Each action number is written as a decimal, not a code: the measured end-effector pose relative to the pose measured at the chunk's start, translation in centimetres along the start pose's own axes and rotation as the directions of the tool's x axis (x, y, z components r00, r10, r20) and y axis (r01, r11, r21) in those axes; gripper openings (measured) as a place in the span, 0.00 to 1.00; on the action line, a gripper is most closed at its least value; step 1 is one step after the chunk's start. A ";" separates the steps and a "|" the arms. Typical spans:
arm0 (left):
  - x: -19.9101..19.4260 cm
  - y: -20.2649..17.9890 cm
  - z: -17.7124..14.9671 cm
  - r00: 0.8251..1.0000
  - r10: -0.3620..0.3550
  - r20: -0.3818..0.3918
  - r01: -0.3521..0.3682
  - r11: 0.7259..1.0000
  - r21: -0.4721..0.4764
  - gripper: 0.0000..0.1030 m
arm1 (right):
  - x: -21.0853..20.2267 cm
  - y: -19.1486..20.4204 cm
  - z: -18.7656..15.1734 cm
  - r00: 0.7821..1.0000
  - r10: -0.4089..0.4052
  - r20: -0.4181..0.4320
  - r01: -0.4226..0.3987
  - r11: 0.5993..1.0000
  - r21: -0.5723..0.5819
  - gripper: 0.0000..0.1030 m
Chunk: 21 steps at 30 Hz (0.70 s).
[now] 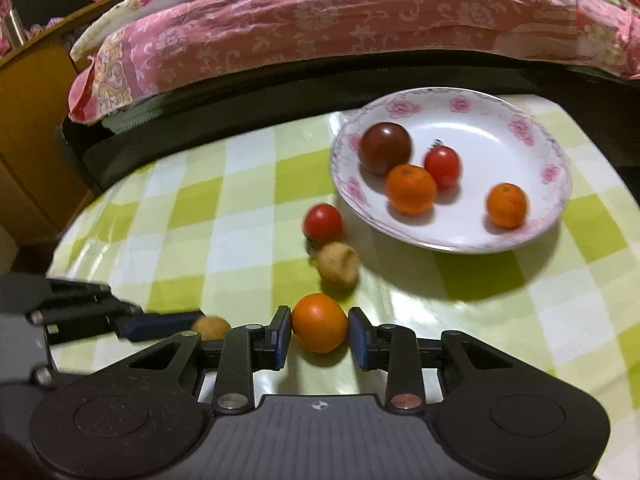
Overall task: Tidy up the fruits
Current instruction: 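Grasp a small brown round fruit with the left tool while the right tool grasps the orange tomato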
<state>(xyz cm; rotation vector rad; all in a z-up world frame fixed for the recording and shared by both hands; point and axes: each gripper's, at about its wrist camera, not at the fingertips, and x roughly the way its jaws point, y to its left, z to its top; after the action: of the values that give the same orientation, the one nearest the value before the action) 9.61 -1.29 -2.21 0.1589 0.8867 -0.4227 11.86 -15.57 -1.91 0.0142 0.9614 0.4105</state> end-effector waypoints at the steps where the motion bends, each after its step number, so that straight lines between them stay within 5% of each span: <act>1: 0.0 -0.1 0.0 1.000 -0.010 0.002 0.010 1.000 -0.003 0.32 | -0.3 -0.1 -0.3 1.000 -0.013 -0.004 0.013 1.000 -0.008 0.27; 8: 0.6 -2.1 0.0 0.998 -0.056 -0.001 0.056 0.998 0.040 0.32 | -2.7 -1.2 -2.3 0.993 -0.114 -0.024 0.112 0.991 -0.076 0.27; 21: 1.2 -2.5 0.0 0.999 -0.033 -0.004 0.034 0.997 0.067 0.34 | -2.5 -2.3 -3.2 0.997 -0.083 -0.008 0.082 0.994 -0.067 0.28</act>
<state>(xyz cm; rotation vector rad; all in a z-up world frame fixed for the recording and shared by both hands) 9.24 -3.89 -3.06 0.2068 0.8794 -0.4840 8.79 -19.08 -2.24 -0.0879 0.9554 0.3665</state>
